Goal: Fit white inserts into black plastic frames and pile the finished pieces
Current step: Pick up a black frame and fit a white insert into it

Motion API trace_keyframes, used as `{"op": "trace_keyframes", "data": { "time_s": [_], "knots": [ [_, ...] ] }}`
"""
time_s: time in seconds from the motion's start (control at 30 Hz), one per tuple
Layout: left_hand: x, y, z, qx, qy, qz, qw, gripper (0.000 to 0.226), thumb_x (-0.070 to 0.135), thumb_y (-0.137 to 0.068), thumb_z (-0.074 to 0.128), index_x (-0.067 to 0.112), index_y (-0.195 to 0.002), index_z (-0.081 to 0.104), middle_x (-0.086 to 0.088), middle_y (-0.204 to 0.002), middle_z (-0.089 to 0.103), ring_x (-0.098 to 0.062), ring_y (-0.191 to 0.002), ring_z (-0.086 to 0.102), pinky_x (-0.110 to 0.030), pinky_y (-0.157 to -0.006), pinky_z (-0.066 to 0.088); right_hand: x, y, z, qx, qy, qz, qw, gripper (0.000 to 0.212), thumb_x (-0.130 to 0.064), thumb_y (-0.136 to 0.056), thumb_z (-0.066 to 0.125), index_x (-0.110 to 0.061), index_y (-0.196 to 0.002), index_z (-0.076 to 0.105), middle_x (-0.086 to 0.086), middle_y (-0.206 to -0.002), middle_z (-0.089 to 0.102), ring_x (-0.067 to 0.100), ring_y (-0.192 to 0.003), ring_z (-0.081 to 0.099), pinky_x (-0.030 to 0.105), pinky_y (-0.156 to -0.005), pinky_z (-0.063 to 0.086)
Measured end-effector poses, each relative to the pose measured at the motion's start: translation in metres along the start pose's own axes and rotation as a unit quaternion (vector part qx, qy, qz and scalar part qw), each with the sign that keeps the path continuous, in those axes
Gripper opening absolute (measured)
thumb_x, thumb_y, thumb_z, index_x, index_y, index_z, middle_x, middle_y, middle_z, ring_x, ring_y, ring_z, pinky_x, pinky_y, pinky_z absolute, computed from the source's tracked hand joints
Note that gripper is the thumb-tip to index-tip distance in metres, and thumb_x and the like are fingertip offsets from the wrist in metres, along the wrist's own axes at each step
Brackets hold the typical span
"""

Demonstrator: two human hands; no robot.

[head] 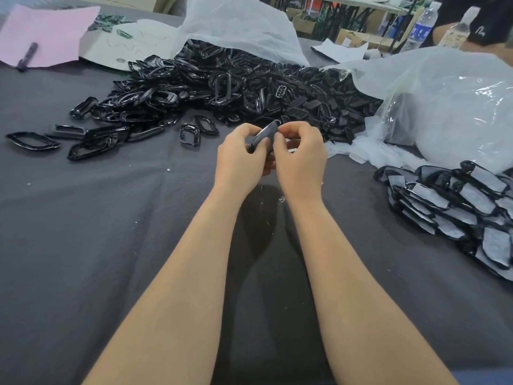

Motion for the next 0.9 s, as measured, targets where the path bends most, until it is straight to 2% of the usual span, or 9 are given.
{"op": "trace_keyframes", "data": {
  "time_s": [0.1, 0.2, 0.27, 0.37, 0.47, 0.6, 0.77, 0.9],
  "knots": [
    [0.003, 0.0, 0.001, 0.006, -0.043, 0.032, 0.999, 0.007, 0.012, -0.096, 0.056, 0.018, -0.095, 0.059, 0.011, -0.076, 0.063, 0.011, -0.06, 0.061, -0.006, -0.049, 0.045, 0.001, 0.001, 0.0, 0.017, 0.006, 0.003, 1.0, 0.008, -0.009, -0.089, 0.06, -0.007, -0.096, 0.063, 0.002, -0.098, 0.054, 0.01, -0.082, 0.051, 0.003, -0.069, 0.035],
    [0.004, 0.001, 0.002, 0.006, -0.07, 0.049, 0.996, 0.007, 0.015, -0.096, 0.056, 0.017, -0.099, 0.062, 0.011, -0.077, 0.065, 0.007, -0.062, 0.062, -0.009, -0.053, 0.049, 0.002, 0.002, -0.001, 0.026, -0.003, 0.012, 1.0, 0.006, -0.009, -0.089, 0.061, -0.008, -0.094, 0.063, 0.002, -0.097, 0.053, 0.009, -0.08, 0.05, 0.002, -0.069, 0.035],
    [0.004, 0.001, 0.004, -0.008, -0.056, 0.046, 0.997, 0.009, 0.012, -0.096, 0.055, 0.02, -0.096, 0.06, 0.01, -0.075, 0.066, 0.004, -0.06, 0.064, -0.012, -0.054, 0.052, 0.003, 0.0, -0.003, 0.027, -0.017, 0.025, 0.999, 0.004, -0.008, -0.089, 0.06, -0.01, -0.093, 0.061, 0.004, -0.096, 0.058, 0.01, -0.08, 0.052, 0.008, -0.073, 0.04],
    [0.002, 0.001, 0.005, -0.044, -0.019, 0.025, 0.999, 0.015, 0.008, -0.097, 0.053, 0.021, -0.09, 0.058, 0.001, -0.071, 0.068, -0.006, -0.058, 0.068, -0.02, -0.056, 0.055, 0.014, -0.005, -0.004, -0.012, -0.097, 0.091, 0.991, 0.011, -0.007, -0.089, 0.061, -0.012, -0.095, 0.054, -0.002, -0.086, 0.06, 0.006, -0.076, 0.056, 0.015, -0.072, 0.047],
    [-0.001, 0.0, 0.006, -0.074, 0.008, 0.003, 0.997, 0.02, 0.008, -0.097, 0.052, 0.025, -0.088, 0.058, -0.002, -0.07, 0.07, -0.012, -0.061, 0.07, -0.02, -0.055, 0.052, 0.025, -0.009, -0.001, -0.083, -0.202, 0.166, 0.962, 0.013, -0.002, -0.09, 0.06, -0.012, -0.097, 0.056, -0.001, -0.083, 0.061, 0.008, -0.072, 0.058, 0.017, -0.066, 0.051],
    [-0.006, 0.0, 0.008, -0.09, 0.027, -0.018, 0.995, 0.02, 0.008, -0.098, 0.051, 0.025, -0.091, 0.059, -0.004, -0.072, 0.07, -0.014, -0.061, 0.069, -0.023, -0.058, 0.053, 0.028, -0.012, -0.001, -0.093, -0.179, 0.159, 0.967, 0.016, -0.003, -0.089, 0.06, -0.018, -0.083, 0.059, 0.001, -0.078, 0.062, 0.008, -0.067, 0.058, 0.015, -0.061, 0.05],
    [-0.008, 0.0, 0.008, -0.093, 0.045, -0.036, 0.994, 0.018, 0.008, -0.098, 0.052, 0.023, -0.091, 0.059, -0.003, -0.071, 0.07, -0.011, -0.059, 0.067, -0.022, -0.058, 0.054, 0.029, -0.009, 0.003, -0.102, -0.201, 0.171, 0.959, 0.008, -0.01, -0.089, 0.063, -0.016, -0.087, 0.061, 0.002, -0.081, 0.065, 0.01, -0.069, 0.06, 0.02, -0.062, 0.053],
    [-0.007, 0.002, 0.01, -0.106, 0.047, -0.042, 0.992, 0.018, 0.009, -0.098, 0.052, 0.023, -0.092, 0.06, -0.004, -0.071, 0.07, -0.01, -0.058, 0.066, -0.021, -0.058, 0.053, 0.029, -0.008, 0.003, -0.102, -0.221, 0.184, 0.952, 0.013, -0.007, -0.09, 0.06, -0.018, -0.082, 0.06, 0.003, -0.08, 0.062, 0.015, -0.075, 0.057, 0.023, -0.062, 0.05]
  ]
}}
Point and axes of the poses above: each hand's wrist, its own y-axis away from the middle knuckle, its own z-axis out of the palm, x = y × z, the point moved 6 cm from there along -y, towards the middle knuckle
